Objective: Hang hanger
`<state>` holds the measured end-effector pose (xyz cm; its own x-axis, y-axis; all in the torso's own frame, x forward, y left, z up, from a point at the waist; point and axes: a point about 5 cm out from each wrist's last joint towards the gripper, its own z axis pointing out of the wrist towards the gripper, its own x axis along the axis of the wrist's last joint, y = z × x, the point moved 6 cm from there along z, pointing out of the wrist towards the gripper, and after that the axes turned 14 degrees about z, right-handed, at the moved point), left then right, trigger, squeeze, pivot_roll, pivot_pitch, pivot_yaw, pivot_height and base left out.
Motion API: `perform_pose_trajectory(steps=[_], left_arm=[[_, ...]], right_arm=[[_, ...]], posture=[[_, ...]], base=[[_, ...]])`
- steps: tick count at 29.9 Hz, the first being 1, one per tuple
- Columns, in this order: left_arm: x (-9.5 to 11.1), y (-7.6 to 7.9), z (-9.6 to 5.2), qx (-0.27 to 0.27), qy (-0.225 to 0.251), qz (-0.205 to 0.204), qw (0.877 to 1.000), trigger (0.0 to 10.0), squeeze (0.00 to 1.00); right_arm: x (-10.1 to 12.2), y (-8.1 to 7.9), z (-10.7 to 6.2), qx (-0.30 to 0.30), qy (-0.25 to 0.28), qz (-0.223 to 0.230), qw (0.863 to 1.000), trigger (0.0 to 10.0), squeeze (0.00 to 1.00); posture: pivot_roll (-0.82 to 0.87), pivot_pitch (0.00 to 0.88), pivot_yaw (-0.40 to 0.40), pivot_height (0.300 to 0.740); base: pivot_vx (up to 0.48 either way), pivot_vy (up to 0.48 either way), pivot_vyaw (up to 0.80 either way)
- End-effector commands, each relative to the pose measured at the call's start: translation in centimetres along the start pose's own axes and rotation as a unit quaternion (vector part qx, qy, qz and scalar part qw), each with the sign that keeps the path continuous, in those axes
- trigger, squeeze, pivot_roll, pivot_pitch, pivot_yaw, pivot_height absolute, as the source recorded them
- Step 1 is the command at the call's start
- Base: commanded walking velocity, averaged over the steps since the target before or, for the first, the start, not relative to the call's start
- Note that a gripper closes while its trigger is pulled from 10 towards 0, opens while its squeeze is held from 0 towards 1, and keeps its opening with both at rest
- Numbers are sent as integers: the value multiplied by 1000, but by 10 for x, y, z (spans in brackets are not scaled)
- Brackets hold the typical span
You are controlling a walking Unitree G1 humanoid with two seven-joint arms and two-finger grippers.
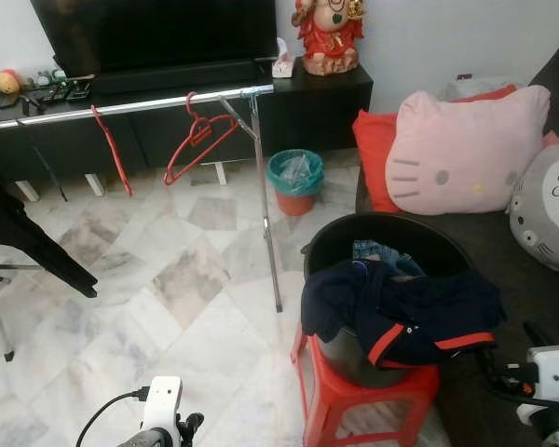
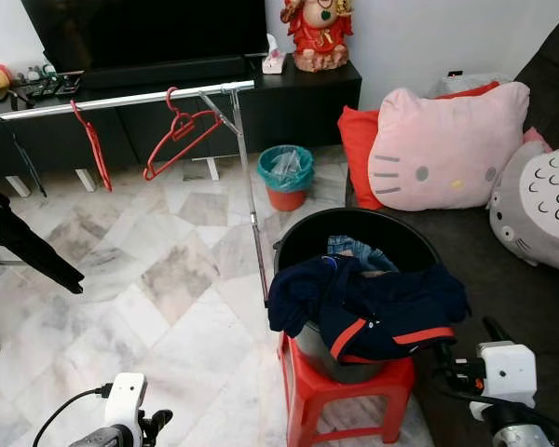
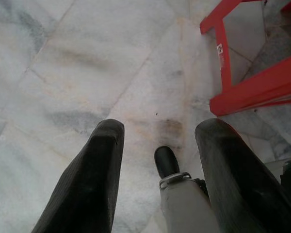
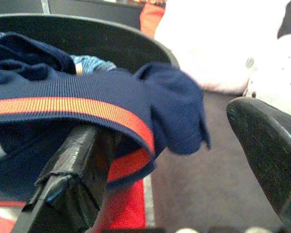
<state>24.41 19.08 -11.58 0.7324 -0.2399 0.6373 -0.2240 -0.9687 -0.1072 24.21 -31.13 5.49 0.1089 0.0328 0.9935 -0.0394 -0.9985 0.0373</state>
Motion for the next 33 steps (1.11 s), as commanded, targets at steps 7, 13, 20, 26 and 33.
perform_pose_trajectory(steps=[7,13,20,26,33], left_arm=[[-9,-1,-2,2,-14,0,1000,10000,0],[-6,1,-1,2,-13,-1,1000,10000,0],[-5,-7,-1,8,-10,-3,1000,10000,0],[-4,-6,-2,7,-7,-3,1000,10000,0],[-2,-4,-1,5,-4,-1,1000,10000,0]], right_arm=[[10,6,-2,-5,11,-3,1000,10000,0],[8,-8,9,13,9,9,1000,10000,0],[-1,-32,20,57,-9,33,998,10000,0],[-5,-41,21,83,-27,34,996,10000,0],[-12,-29,19,64,-47,10,997,10000,0]], posture=[[-211,0,84,740],[-204,0,83,740],[-194,0,79,740],[-195,0,78,740],[-198,0,78,740]], base=[[0,0,0],[0,0,0],[0,0,0],[0,0,0],[0,0,0]])
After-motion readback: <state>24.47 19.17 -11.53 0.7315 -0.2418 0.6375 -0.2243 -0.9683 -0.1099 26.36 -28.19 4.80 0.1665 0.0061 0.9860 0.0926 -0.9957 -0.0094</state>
